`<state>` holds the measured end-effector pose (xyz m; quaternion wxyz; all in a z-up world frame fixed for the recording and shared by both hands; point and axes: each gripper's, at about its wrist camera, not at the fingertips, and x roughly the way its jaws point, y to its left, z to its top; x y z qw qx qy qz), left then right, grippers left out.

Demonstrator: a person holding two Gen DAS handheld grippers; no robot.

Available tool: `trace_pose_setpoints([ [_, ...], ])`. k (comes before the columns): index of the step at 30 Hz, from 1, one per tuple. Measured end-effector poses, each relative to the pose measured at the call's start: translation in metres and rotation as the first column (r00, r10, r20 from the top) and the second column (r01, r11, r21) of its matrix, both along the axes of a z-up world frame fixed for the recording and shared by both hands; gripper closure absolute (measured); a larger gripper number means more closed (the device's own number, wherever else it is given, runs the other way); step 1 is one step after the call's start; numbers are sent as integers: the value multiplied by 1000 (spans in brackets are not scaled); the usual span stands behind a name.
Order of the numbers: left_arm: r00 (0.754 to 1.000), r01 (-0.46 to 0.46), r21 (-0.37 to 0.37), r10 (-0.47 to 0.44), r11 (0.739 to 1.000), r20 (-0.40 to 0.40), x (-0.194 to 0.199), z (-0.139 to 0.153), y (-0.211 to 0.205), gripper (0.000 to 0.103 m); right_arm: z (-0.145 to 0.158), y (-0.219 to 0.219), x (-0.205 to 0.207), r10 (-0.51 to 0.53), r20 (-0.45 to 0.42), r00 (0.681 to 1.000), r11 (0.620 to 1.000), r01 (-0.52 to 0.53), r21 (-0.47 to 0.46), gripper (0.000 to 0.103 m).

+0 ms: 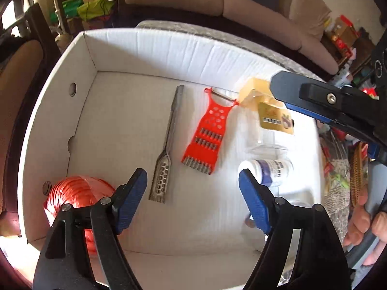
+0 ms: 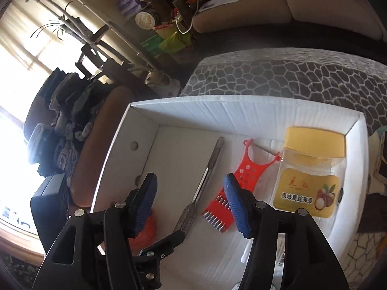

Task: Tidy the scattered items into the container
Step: 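Withdraw the right gripper from the box toward the green-handled corer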

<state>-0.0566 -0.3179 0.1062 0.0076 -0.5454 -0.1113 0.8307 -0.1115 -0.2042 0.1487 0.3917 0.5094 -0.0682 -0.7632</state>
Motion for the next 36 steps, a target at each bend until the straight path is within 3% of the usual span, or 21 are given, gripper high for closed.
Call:
trace_pose_setpoints([
  [3,994,55,-19,-57,998,-92,30,28,29,19,28,44,29,-11,-85,996,1000,9,-23,30],
  [6,979,113,22,-108,993,-173,47,47,61,13,46,102,58,-50,-160,986,999,48,-15,23],
  [10,964,189,127,-159,974,-211,79,68,117,10,53,183,86,-95,-234,967,993,109,45,22],
  [13,957,236,168,-198,957,-214,92,67,161,10,46,240,96,-122,-265,956,984,152,97,22],
  [20,957,274,246,-239,930,-163,95,18,247,10,1,346,97,-188,-260,947,950,243,198,22],
  [26,939,339,200,-319,919,-126,81,-26,299,10,-40,407,86,-274,-259,926,905,339,257,22],
  [30,931,362,191,-345,912,-118,76,-46,311,10,-64,421,70,-237,-290,927,868,337,364,22],
  [33,930,366,217,-352,905,-102,73,-56,313,10,-77,422,59,-177,-342,923,848,319,424,22],
  [36,932,362,248,-348,899,-98,67,-55,314,10,-92,423,45,-141,-331,933,836,292,465,22],
])
